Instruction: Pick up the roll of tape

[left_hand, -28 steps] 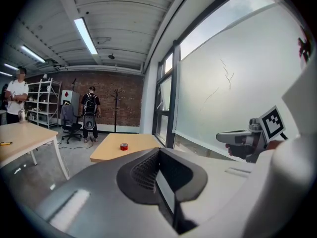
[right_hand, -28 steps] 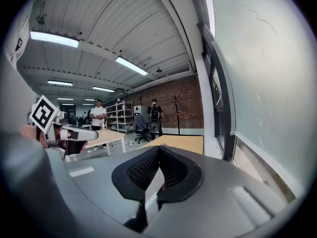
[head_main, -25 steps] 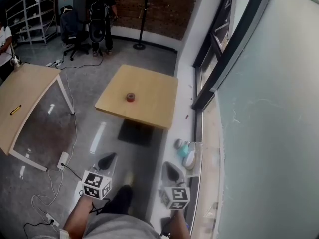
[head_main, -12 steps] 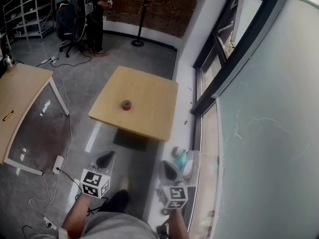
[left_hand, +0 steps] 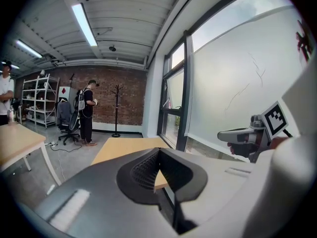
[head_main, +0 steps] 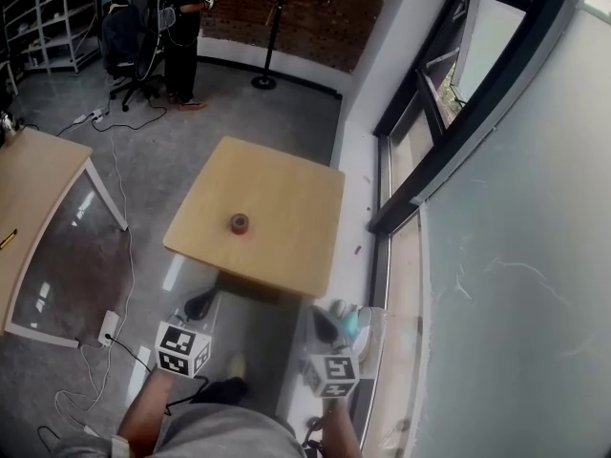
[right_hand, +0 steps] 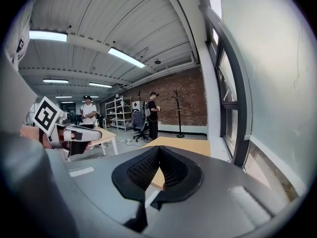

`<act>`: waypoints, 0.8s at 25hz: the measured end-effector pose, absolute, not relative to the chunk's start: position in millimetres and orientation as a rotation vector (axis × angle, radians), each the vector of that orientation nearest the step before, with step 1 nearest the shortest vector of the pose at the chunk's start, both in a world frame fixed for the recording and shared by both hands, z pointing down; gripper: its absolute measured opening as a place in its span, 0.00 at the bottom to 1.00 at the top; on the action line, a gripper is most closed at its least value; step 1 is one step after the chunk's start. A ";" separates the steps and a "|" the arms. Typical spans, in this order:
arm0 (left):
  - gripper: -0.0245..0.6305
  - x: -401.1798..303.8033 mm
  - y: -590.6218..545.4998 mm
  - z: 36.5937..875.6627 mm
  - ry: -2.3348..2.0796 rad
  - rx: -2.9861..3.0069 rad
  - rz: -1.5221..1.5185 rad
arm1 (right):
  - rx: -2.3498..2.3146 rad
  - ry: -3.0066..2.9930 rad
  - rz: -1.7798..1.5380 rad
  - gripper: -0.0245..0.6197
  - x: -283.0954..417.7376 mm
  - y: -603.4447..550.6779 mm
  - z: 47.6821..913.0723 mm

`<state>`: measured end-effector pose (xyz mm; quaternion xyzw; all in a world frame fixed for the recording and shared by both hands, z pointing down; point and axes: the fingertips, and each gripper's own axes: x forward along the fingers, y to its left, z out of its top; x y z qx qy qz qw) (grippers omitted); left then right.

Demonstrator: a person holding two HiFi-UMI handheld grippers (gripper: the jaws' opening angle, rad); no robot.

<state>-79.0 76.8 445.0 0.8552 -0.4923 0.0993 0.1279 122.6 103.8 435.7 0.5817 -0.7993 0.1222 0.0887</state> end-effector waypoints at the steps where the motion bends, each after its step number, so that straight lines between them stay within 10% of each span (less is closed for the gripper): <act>1: 0.04 -78.3 68.9 445.9 -1.428 2.490 0.292 | 1.733 -2.376 0.365 0.06 123.5 94.7 437.8; 20: 0.04 -90.8 -28.8 473.3 -1.438 2.466 0.312 | 1.655 -2.392 0.347 0.06 98.8 -15.4 464.0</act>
